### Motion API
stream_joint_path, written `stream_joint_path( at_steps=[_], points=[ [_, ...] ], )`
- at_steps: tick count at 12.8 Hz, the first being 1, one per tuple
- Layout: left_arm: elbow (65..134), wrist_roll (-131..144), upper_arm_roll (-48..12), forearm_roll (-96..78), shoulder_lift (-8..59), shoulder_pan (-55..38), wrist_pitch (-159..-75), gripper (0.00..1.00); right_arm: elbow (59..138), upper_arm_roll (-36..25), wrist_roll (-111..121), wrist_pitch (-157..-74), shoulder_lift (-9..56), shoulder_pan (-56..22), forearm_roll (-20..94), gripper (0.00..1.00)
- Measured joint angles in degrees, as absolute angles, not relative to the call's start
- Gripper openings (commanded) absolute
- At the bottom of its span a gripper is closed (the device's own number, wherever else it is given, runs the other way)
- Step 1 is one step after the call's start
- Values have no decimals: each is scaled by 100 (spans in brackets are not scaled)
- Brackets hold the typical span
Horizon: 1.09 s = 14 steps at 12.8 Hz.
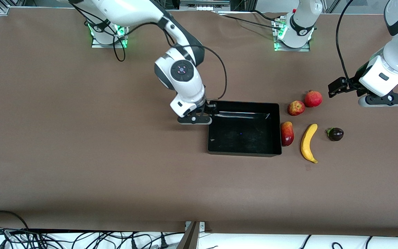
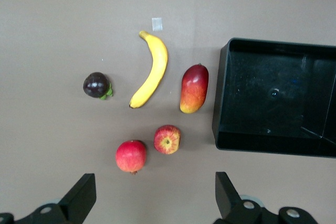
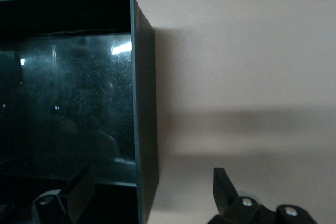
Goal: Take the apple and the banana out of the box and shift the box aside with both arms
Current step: 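Grip the box rim with the right gripper and drag the box away from the fruits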
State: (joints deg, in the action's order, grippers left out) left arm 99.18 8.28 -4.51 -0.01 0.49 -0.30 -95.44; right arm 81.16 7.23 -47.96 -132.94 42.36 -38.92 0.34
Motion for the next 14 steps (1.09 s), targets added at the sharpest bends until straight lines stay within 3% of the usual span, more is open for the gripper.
stream_joint_path(
  at_steps=[2,4,5,11,14],
  points=[
    [9913,827,-457,-1,49,-34,-9475,100,8052,541,-4878,-13473,4480,-4083,29,55],
    [9909,826,-475,-1,49,-43,-9419,100,8024,365,-4909,-13634,4657,-4289,29,10],
    [9909,826,-478,-1,48,-44,-9394,100,8012,317,-4916,-13670,4717,-4356,29,0],
    [9892,825,-485,-1,49,-53,-9377,100,7847,97,-4717,-13407,4680,-4217,28,0],
    [9834,825,-488,-1,49,-54,-9377,100,7779,35,-3504,-12415,4218,-3508,29,0]
  ],
)
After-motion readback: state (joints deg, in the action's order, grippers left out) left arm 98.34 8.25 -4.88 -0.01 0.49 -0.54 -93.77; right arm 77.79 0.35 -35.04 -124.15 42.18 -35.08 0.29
